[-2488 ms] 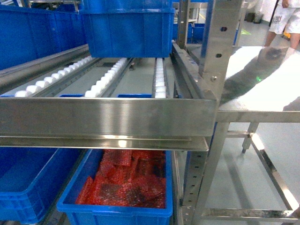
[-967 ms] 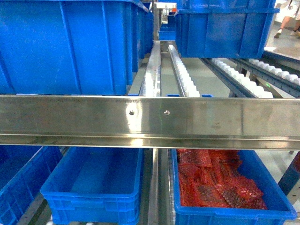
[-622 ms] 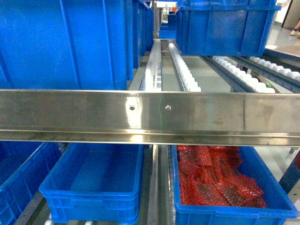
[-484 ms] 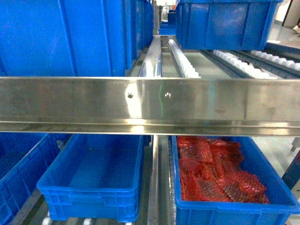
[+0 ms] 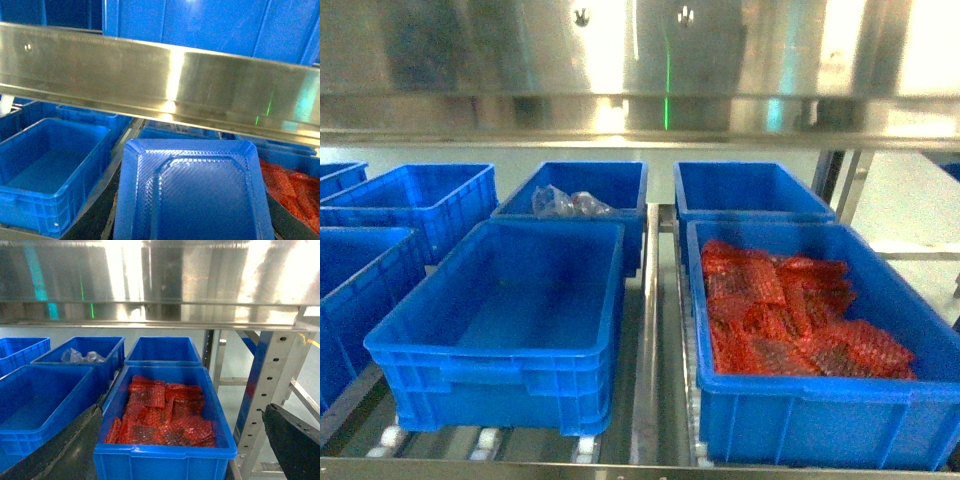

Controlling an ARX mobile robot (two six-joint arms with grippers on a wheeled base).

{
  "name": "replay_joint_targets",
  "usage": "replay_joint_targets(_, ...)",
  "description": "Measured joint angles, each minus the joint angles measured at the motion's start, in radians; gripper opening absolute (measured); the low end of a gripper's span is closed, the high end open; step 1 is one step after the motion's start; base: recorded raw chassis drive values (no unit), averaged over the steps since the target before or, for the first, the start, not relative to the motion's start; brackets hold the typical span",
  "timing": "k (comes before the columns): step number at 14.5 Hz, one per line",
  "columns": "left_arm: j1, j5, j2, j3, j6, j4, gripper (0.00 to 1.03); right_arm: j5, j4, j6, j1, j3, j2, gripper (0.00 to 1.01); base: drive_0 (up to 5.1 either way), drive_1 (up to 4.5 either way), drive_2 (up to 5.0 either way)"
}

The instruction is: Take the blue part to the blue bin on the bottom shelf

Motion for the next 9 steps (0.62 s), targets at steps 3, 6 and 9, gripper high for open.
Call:
replay_joint_targets(3,0.000,0.000,0.000,0.000,0.000,0.001,0.43,0.000,0.000,0.000,0.000,0.000,0.000,0.98,0.0,0.00,0.0)
replay_joint_targets(6,0.000,0.000,0.000,0.000,0.000,0.001,0.43,0.000,0.000,-0.001,0.000,0.000,0.000,0.98,0.0,0.00,0.0)
replay_joint_targets(9,0.000,0.000,0.000,0.000,0.000,0.000,0.43,0.000,0.000,0.000,0.000,0.000,0.000,0.98,0.0,0.00,0.0)
